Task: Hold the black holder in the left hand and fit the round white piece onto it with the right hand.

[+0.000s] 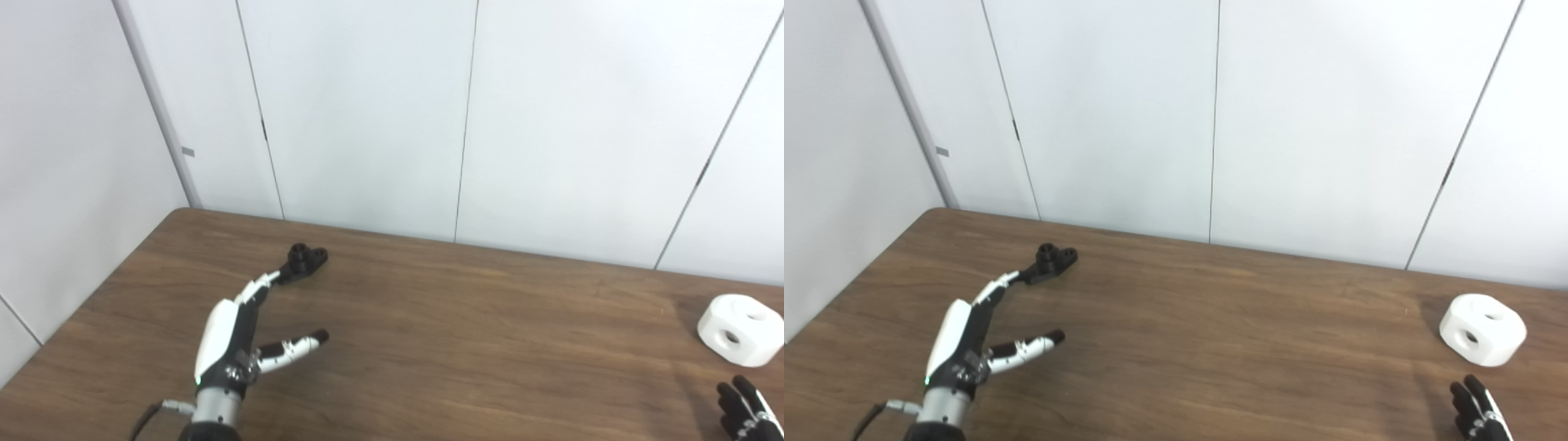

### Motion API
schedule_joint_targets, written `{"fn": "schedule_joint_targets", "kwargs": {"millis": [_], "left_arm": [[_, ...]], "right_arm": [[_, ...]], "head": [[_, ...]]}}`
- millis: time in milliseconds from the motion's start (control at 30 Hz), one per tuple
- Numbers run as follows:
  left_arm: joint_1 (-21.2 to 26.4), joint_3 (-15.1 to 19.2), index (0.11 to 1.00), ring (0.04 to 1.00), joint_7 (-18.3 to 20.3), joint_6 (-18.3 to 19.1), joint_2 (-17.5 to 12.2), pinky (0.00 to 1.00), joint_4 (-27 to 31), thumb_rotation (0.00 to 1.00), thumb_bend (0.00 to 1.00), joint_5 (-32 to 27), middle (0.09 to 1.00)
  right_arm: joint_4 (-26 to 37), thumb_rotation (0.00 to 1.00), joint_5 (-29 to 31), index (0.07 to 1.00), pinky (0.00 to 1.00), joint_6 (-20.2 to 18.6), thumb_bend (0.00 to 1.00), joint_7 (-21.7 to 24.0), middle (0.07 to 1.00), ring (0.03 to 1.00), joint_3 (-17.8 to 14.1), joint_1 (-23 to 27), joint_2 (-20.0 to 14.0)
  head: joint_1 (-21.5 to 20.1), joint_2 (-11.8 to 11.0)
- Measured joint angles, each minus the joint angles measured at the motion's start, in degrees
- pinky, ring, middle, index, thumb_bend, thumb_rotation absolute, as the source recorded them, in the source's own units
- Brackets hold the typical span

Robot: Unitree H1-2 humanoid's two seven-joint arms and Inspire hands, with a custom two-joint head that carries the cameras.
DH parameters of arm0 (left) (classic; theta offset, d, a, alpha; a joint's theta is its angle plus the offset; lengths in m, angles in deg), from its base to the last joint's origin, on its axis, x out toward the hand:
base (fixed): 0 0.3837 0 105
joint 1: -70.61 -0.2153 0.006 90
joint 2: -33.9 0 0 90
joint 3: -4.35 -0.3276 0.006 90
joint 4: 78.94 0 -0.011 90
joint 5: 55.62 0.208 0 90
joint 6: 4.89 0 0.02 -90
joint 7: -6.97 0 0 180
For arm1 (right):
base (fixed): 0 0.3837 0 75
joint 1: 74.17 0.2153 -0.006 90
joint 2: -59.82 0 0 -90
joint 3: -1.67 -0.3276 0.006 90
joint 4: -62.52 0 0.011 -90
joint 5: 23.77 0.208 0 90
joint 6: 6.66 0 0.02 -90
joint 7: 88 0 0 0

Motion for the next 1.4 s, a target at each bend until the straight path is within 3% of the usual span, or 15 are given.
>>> {"fn": "schedule_joint_targets", "kwargs": {"millis": [300,700,933,1133,1400], "left_arm": [[4.37,1.28,0.825,0.986,1.38,4.21,-5.45,0.97,-3.24,0.25,0.87,0.44,0.928],[13.4,0.29,0.802,0.97,-1.7,5.76,-7.87,0.91,-18.81,0.3,0.88,4.16,0.92],[17.88,-2.65,0.788,0.969,-3.6,5.8,-8.78,0.99,-28.36,0.31,0.88,4.76,0.919],[21.58,-5.52,0.79,0.976,-5.21,5.97,-9.85,1.0,-34.9,0.32,0.89,4.98,0.928],[25.67,-11.09,0.789,0.977,-2.92,7.02,-12.9,1.0,-40.76,0.31,0.92,5.71,0.93]], "right_arm": [[-0.07,1.0,-0.01,0.955,1.0,0.01,0.7,-0.01,0.935,0.959,-0.2,0.03,0.17],[-0.03,1.0,-0.25,0.973,1.0,0.01,0.7,-0.02,0.945,0.975,-0.29,-0.01,0.35],[0.04,1.0,-0.72,0.969,1.0,-0.02,0.69,-0.09,0.944,0.967,-0.31,-0.02,0.49],[0.06,1.0,-0.72,0.975,1.0,-0.01,0.68,-0.09,0.945,0.959,-0.34,-0.03,0.57],[0.5,1.0,-0.91,0.981,1.0,-0.02,0.68,-0.1,0.949,0.968,-0.23,-0.21,0.62]], "head": [[-0.09,0.35],[-0.53,0.79],[-0.88,0.88],[-0.62,1.14],[-0.88,1.41]]}}
